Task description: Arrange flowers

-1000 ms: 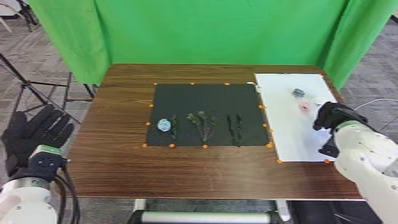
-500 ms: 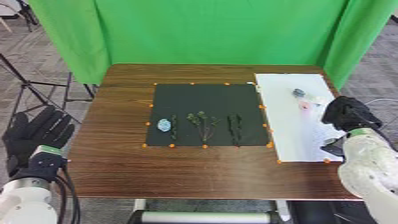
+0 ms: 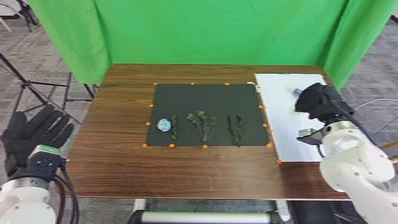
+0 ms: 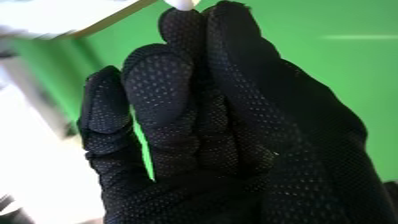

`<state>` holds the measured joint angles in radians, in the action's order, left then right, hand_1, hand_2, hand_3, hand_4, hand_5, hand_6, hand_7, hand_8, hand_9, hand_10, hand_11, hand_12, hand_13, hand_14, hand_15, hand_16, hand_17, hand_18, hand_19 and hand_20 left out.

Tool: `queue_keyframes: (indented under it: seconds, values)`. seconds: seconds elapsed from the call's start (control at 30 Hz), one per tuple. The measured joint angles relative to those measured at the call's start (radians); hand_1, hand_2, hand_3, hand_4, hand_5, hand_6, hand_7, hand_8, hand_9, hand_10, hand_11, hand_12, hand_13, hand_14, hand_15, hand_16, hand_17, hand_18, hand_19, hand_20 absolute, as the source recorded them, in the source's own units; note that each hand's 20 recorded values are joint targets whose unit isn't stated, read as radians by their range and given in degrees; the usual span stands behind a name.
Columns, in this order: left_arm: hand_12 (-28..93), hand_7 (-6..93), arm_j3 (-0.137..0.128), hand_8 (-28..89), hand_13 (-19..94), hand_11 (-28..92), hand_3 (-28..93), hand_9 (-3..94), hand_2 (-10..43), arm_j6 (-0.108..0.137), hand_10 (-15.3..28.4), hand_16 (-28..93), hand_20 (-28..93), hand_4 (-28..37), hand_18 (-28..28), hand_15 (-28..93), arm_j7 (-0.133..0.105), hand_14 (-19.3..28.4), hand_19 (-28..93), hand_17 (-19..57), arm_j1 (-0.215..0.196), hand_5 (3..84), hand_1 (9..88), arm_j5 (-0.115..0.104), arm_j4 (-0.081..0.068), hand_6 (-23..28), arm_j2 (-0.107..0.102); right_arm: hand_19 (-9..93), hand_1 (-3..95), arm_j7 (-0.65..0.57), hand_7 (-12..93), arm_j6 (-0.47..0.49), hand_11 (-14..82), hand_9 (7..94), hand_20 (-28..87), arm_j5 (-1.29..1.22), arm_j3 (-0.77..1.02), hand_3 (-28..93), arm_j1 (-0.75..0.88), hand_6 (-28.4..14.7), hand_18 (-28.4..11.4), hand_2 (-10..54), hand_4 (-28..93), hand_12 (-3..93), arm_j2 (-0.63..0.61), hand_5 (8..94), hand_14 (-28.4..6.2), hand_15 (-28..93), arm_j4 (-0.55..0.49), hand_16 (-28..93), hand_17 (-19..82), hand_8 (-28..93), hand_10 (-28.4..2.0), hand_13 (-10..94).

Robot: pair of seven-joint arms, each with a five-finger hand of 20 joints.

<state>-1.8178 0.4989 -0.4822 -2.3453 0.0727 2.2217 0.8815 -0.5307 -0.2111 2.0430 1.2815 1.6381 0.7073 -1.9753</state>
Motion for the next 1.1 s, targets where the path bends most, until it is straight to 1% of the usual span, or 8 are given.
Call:
queue_keyframes:
  seconds: [0.13,0.27,0.4,0.57,0.73,0.87,1.1]
  values:
    - [9,21.6,0.003,-12,31,30,73,41.4,11.3,0.0,15.0,-10,13,-28.3,15.2,55,0.0,16.8,43,-4.0,0.002,46.5,28.4,0.0,0.0,8.7,0.0,74,67.1,0.023,32,0.004,12.3,83.9,42,-0.001,-0.131,66,-0.13,-0.5,-21.6,-9.5,-28,45.7,0.027,75.9,-1.3,45,0.001,57,40,7,-7.2,80]
    - [9,21.6,0.007,-12,31,30,73,41.3,11.1,0.0,15.0,-10,13,-28.3,15.2,55,0.0,16.8,43,-4.0,0.005,46.4,28.4,0.0,0.0,8.7,-0.002,74,67.4,0.039,32,0.013,12.3,84.2,42,-0.013,-0.196,66,-0.227,-0.5,-21.4,-9.5,-28,46.2,0.077,76.4,-1.0,44,0.006,58,40,8,-7.1,80]
    - [9,21.6,0.004,-12,31,30,73,41.2,10.9,0.0,15.0,-10,13,-28.3,15.2,55,-0.001,16.8,43,-4.0,0.002,46.4,28.3,0.0,0.0,8.7,-0.002,73,67.5,0.057,32,0.017,12.3,84.3,42,-0.03,-0.277,67,-0.323,-0.4,-21.1,-9.5,-28,46.7,0.115,76.4,-1.0,44,0.027,58,41,8,-7.1,80]
    - [9,21.6,0.003,-12,31,30,73,41.2,10.9,0.001,15.0,-10,13,-28.3,15.2,55,-0.004,17.0,43,-4.0,0.0,46.4,28.3,-0.001,0.0,8.7,-0.005,72,67.7,0.076,32,0.024,12.1,84.0,42,-0.037,-0.413,67,-0.466,-0.4,-20.8,-9.5,-28,46.8,0.192,76.1,-1.0,43,0.136,59,41,8,-7.0,80]
    - [9,21.6,0.022,-12,31,31,73,41.2,11.0,0.0,15.1,-10,13,-28.3,15.2,55,-0.001,17.0,43,-4.0,0.02,46.4,28.2,0.001,-0.007,8.7,-0.011,72,67.8,0.076,32,0.059,12.2,83.9,42,-0.042,-0.482,67,-0.56,-0.4,-20.7,-9.5,-28,46.9,0.298,75.9,-0.8,43,0.248,59,41,8,-7.0,80]
    - [9,21.7,0.031,-12,31,31,73,41.2,11.1,0.0,15.1,-10,13,-28.3,15.2,55,0.0,16.9,43,-4.0,0.036,46.4,28.3,0.001,-0.011,8.7,-0.015,72,67.9,0.074,32,0.081,12.2,83.8,42,-0.045,-0.528,67,-0.613,-0.5,-20.7,-9.5,-28,46.8,0.363,75.7,-0.8,42,0.302,59,41,8,-7.0,80]
    - [9,22.0,0.039,-13,31,31,73,41.3,11.0,0.0,15.1,-10,13,-28.3,15.3,55,0.004,16.9,43,-4.0,0.047,46.5,28.1,0.002,-0.014,8.8,-0.024,72,68.4,0.07,32,0.11,12.5,83.6,42,-0.044,-0.616,66,-0.675,-0.5,-20.6,-9.5,-28,46.8,0.443,75.5,-0.8,42,0.366,59,41,8,-7.1,80]
